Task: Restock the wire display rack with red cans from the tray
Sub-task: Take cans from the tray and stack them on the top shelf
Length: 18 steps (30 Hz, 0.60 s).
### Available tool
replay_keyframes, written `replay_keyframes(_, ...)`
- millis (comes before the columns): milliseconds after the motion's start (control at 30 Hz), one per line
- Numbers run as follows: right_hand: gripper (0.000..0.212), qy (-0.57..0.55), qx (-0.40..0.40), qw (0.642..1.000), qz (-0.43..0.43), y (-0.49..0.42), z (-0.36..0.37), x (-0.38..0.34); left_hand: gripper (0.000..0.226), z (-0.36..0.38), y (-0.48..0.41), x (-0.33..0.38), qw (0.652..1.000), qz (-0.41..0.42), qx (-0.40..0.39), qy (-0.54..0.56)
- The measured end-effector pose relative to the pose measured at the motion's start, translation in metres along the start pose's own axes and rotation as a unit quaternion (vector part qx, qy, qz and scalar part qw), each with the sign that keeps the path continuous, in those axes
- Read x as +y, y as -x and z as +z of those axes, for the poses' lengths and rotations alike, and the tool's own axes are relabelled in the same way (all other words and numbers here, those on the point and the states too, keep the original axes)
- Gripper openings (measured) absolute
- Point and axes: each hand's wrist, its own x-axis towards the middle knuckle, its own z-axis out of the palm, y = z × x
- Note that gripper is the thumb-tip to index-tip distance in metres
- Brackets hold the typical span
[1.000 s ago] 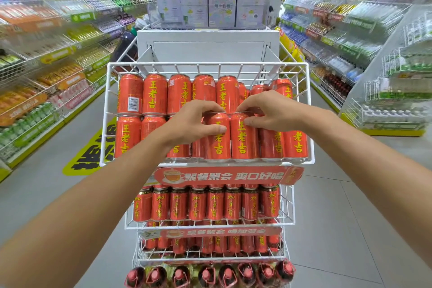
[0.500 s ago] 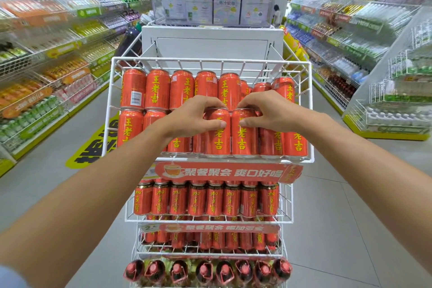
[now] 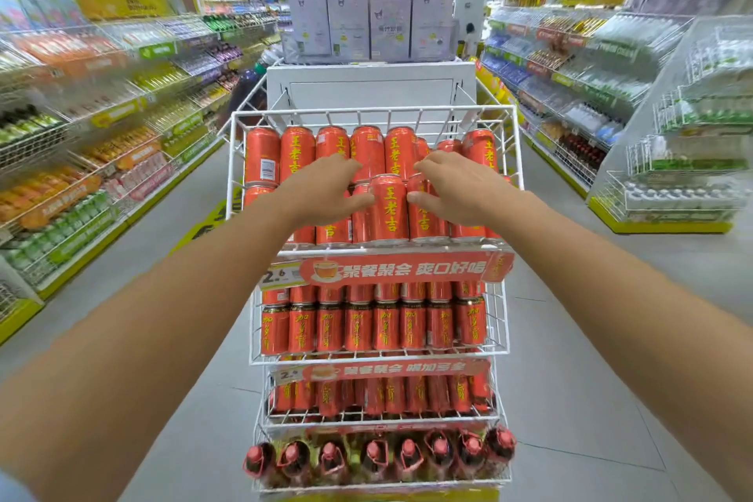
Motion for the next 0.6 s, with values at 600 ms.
replay_keyframes(600,0.057,0.006,-0.073,0.994,0.079,0.191,0.017,-0.119,0.054,0.035,0.218,0.019,0.998,0.008,-0.06,0.003)
